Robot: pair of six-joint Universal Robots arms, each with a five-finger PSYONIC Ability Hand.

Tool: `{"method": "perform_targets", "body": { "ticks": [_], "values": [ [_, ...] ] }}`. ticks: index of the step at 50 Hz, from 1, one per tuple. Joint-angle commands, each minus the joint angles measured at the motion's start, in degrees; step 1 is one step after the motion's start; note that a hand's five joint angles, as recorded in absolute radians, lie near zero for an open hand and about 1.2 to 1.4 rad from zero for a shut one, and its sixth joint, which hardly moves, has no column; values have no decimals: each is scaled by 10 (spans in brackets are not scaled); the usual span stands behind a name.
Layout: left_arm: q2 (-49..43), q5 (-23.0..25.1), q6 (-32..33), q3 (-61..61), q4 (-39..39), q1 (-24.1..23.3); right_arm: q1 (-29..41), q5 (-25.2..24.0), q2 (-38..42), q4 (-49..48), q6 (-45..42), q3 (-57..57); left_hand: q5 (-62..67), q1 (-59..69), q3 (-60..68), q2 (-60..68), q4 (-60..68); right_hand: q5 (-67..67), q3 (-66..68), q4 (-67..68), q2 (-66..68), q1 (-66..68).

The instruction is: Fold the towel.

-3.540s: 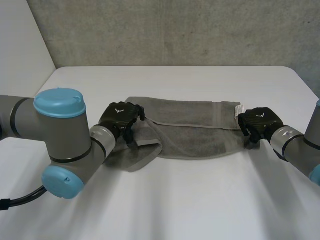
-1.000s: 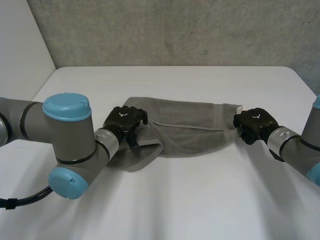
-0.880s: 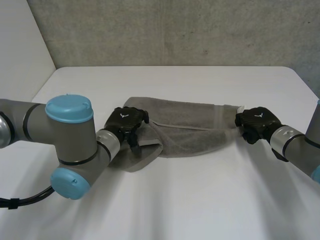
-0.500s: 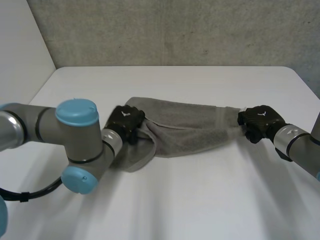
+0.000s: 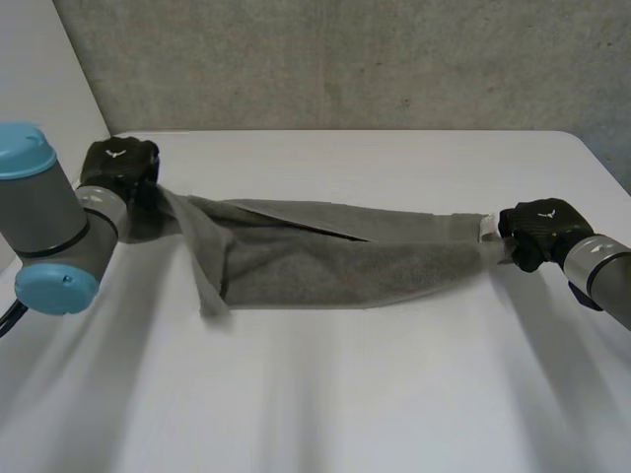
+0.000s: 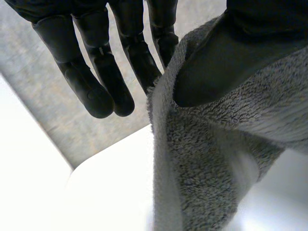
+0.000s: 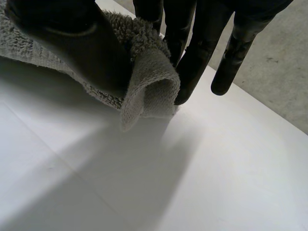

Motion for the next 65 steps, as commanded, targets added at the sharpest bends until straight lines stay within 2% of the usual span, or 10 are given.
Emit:
{"method": "perform_targets", "body": {
  "ticks": [1,2,4,11,18,23,34,39,47,65],
  "values": [
    [-54,1,62,29,27,48,7,-5,3,10,0,2,-359,-240,-288,-262,-272,35,53,515,48,40],
    [-54,1,62,29,27,48,7,-5,3,10,0,2,-361,-241,-290,-263,-273,35,53,515,48,40],
    [-57,7,74,26,28,49,6,-7,4,10,0,4,-694,-575,-623,-596,-607,35,53,515,48,40],
    [-44,7,77,17,22,40,3,-7,5,10,0,6,-798,-679,-727,-700,-711,35,53,515,48,40],
    [19,18,75,-34,18,36,2,-8,5,10,0,7,-796,-677,-725,-699,-709,35,53,515,48,40],
    [91,72,78,-112,19,35,2,-8,6,10,0,7,-785,-665,-714,-687,-697,35,53,515,48,40],
    [259,275,102,-315,27,56,2,-10,6,10,0,8,-776,-657,-705,-678,-689,35,53,515,48,40],
    [277,363,196,-391,26,78,3,-11,7,10,0,9,-758,-638,-687,-660,-670,35,53,515,48,40],
    [265,383,306,-420,26,80,5,-11,7,10,0,10,-719,-600,-648,-621,-632,35,53,515,48,40],
    [169,362,331,-382,43,72,6,-15,7,10,-1,14,-573,-453,-502,-475,-485,35,53,515,48,40]
  ]
}}
